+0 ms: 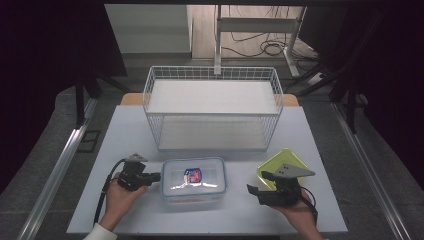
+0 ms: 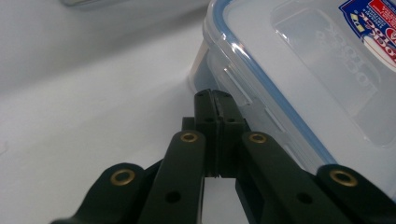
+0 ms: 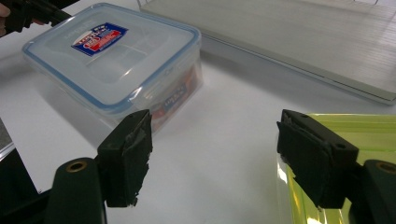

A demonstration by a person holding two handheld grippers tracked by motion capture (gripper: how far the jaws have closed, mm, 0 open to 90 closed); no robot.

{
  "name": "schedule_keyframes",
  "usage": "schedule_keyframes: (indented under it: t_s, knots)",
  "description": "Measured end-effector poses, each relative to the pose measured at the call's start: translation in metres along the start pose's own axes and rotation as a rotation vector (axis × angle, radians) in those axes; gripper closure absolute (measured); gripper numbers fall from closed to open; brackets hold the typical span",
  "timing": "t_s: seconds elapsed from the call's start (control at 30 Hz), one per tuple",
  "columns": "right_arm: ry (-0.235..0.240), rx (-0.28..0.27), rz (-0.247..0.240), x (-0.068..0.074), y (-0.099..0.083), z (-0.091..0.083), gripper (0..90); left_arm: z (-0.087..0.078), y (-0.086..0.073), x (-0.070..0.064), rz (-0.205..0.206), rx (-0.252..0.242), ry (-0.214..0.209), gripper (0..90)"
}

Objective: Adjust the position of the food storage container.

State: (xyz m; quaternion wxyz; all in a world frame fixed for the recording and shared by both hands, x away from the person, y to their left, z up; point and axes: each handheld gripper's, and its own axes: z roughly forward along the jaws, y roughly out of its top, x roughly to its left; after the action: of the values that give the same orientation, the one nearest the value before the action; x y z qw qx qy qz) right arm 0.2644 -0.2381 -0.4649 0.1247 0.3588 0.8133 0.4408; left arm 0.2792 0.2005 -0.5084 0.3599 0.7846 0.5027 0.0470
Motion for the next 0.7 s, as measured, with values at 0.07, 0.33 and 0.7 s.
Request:
schedule_keyframes:
  t_s: [0.07, 0.33, 0.7]
  knots:
    - [-0.002, -0.004, 0.003, -0.001, 0.0, -0.001, 26.9, 0.003, 0.002, -0.002, 0.005, 0.002, -0.005, 90.0]
    - [0.001, 0.002, 0.003, 0.001, 0.0, 0.001, 26.9, 0.012, 0.008, -0.005, -0.009, -0.004, -0.031, 90.0]
    - [0.002, 0.009, 0.002, 0.002, -0.001, 0.003, 26.9, 0.012, 0.006, -0.009, 0.009, -0.015, -0.034, 89.7]
